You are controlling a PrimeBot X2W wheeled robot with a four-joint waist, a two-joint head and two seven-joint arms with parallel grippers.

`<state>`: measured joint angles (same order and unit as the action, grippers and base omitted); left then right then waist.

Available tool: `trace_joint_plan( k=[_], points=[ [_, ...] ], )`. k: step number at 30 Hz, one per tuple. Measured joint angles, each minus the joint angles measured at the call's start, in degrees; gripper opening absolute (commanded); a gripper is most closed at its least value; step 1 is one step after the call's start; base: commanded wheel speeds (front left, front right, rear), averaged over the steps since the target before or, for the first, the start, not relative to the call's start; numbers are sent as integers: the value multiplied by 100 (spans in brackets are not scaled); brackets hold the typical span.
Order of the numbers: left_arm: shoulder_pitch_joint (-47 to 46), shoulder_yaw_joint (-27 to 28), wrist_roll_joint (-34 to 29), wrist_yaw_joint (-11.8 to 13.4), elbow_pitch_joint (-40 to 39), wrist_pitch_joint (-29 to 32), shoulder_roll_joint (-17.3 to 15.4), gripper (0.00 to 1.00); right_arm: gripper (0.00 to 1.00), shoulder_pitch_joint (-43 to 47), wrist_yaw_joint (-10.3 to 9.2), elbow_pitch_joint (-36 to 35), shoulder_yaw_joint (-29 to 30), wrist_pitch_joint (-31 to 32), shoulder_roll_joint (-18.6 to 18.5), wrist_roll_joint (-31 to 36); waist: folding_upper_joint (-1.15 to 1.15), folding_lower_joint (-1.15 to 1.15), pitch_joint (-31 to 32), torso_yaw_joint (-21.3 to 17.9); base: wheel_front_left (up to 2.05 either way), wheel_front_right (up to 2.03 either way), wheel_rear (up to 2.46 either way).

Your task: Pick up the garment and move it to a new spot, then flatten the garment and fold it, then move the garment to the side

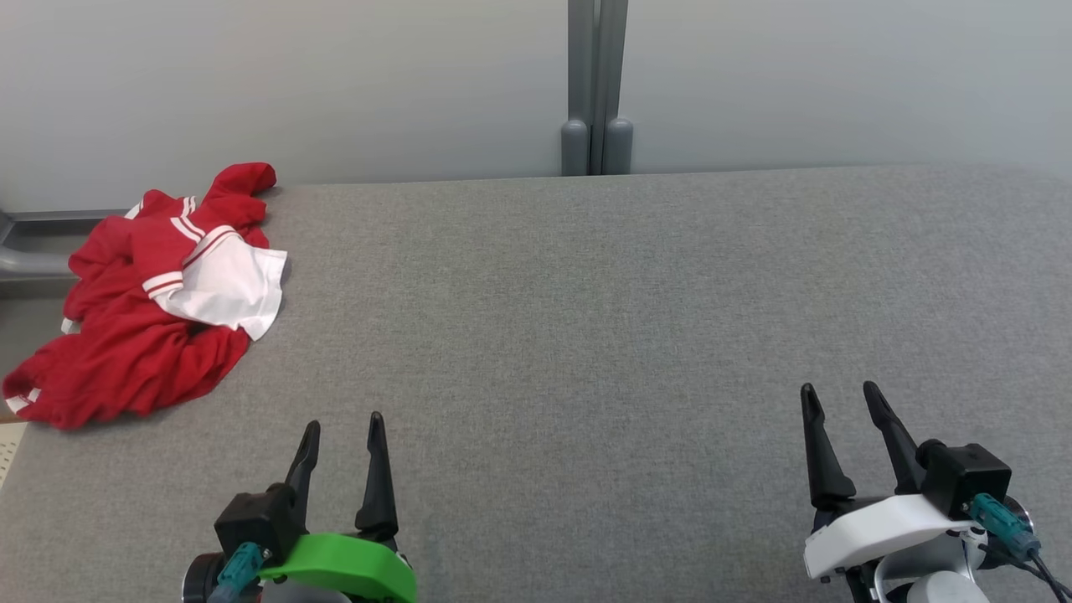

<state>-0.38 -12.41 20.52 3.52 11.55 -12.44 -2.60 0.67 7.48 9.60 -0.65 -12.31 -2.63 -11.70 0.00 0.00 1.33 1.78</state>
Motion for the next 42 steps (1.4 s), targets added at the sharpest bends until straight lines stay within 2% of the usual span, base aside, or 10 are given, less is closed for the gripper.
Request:
trace_joint_plan(
  k=[24, 42],
  points=[
    [-14, -241, -777, 180, 146, -247, -8, 100, 100, -12, 1, 49, -10, -258, -11, 1017, 0, 0, -6, 58, 0, 0, 0],
    [-20, -249, -797, 201, 159, -269, -9, 100, 100, -16, 1, 9, 11, -271, -12, 1014, 0, 0, -3, 76, 0, 0, 0]
  ],
)
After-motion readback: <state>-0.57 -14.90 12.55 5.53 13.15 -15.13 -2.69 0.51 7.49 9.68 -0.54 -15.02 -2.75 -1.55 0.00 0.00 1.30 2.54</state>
